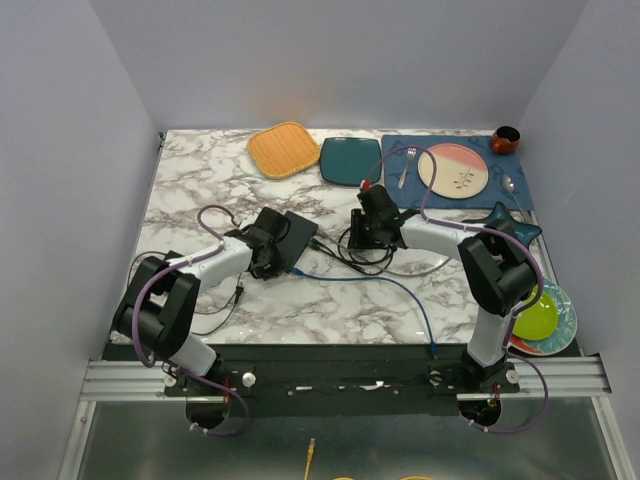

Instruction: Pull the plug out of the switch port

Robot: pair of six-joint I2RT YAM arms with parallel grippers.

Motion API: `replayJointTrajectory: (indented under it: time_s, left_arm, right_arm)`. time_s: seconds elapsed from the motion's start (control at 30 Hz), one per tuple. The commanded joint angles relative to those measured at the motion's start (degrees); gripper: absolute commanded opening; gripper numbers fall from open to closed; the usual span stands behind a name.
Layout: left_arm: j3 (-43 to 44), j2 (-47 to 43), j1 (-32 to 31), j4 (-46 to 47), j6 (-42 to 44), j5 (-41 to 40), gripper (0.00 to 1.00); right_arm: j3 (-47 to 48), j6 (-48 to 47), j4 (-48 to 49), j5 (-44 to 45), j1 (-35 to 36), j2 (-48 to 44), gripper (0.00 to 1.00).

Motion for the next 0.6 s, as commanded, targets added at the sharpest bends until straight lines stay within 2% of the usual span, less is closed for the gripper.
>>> replayJointTrajectory:
  time_s: [0.0, 0.13, 0.33, 0.57]
  left_arm:
    - [3.0, 4.8, 0.6, -1.3, 2.7, -0.1, 0.26]
    - [8.9, 7.9, 0.9, -1.9, 4.1, 2.7, 0.31]
    - [15.6, 12.5, 0.9, -3.2, 5.4, 3.6, 0.34]
    - [23.8, 17.6, 1.7, -5.6, 7.4, 3.3, 0.35]
  right_arm:
    - [-4.8, 1.0, -1.7, -1.9, 0.3, -1.9, 0.46]
    - [-7.8, 1.5, -1.3, -3.1, 0.7, -3.7, 0.46]
    - [-10.6, 2.6, -0.5, -4.6, 1.7, -6.6, 0.46]
    - [-9.2, 3.9, -0.2, -7.2, 4.2, -8.0, 0.46]
